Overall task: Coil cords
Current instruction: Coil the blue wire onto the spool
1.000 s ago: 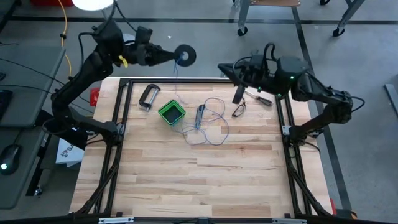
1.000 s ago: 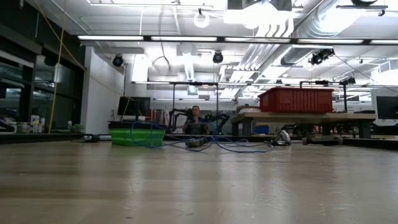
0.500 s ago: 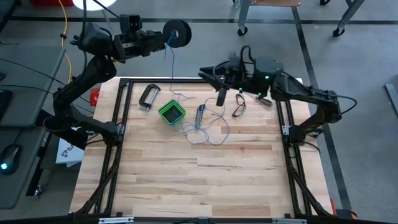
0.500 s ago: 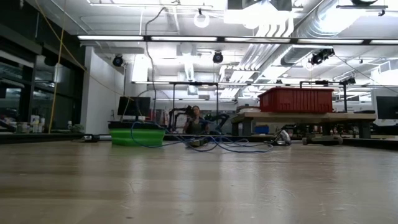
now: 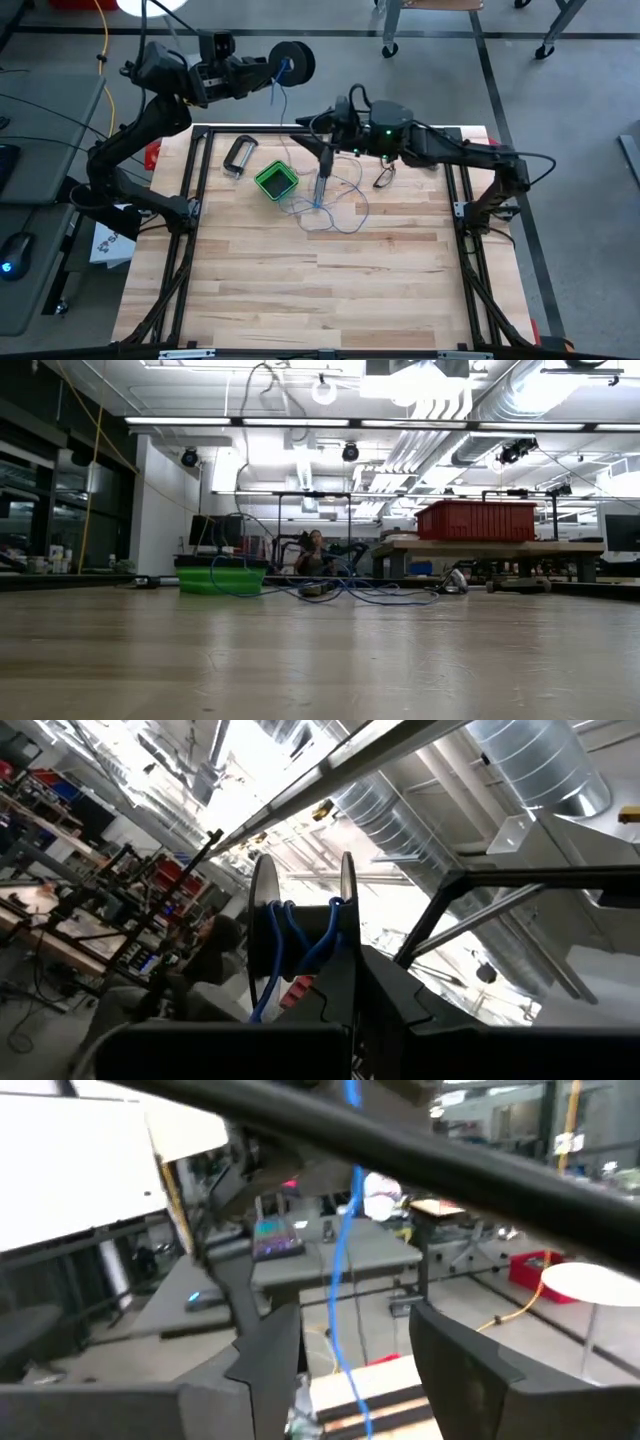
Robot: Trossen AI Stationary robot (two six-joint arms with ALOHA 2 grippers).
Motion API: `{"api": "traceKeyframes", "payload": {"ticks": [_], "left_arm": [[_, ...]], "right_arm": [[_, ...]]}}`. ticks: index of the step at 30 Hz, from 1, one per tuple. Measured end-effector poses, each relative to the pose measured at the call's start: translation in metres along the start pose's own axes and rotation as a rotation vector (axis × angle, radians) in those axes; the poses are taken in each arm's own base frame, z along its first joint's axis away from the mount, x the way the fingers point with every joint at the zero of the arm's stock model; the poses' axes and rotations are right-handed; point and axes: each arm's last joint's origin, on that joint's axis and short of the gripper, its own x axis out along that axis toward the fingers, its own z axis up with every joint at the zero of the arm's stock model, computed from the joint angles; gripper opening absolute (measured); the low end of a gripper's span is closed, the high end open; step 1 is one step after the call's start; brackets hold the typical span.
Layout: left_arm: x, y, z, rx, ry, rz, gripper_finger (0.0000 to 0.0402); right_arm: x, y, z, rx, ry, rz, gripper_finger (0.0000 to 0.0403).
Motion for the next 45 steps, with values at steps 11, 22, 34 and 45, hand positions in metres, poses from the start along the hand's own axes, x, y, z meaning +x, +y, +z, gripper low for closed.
{"api": "traceKeyframes", "payload": {"ticks": [11,22,34,45], "left_arm": [[0.011,0.005,-0.013,-0.001,0.034,-0.017,0.0],[0.011,0.006,-0.013,-0.002,0.038,-0.015,0.0],[0.012,0.007,-0.014,0.016,0.04,-0.015,0.0],[0.001,0.014,0.001,0.052,0.031,0.025,0.0]], "right_arm": [[0.017,0.002,-0.01,0.059,-0.042,0.034,0.0185],[0.016,0.003,-0.013,-0.005,-0.018,0.037,0.0184],[0.015,0.005,-0.012,-0.035,-0.021,0.008,0.0068],[-0.027,0.01,0.013,-0.058,0.067,-0.02,0.0002]]}}
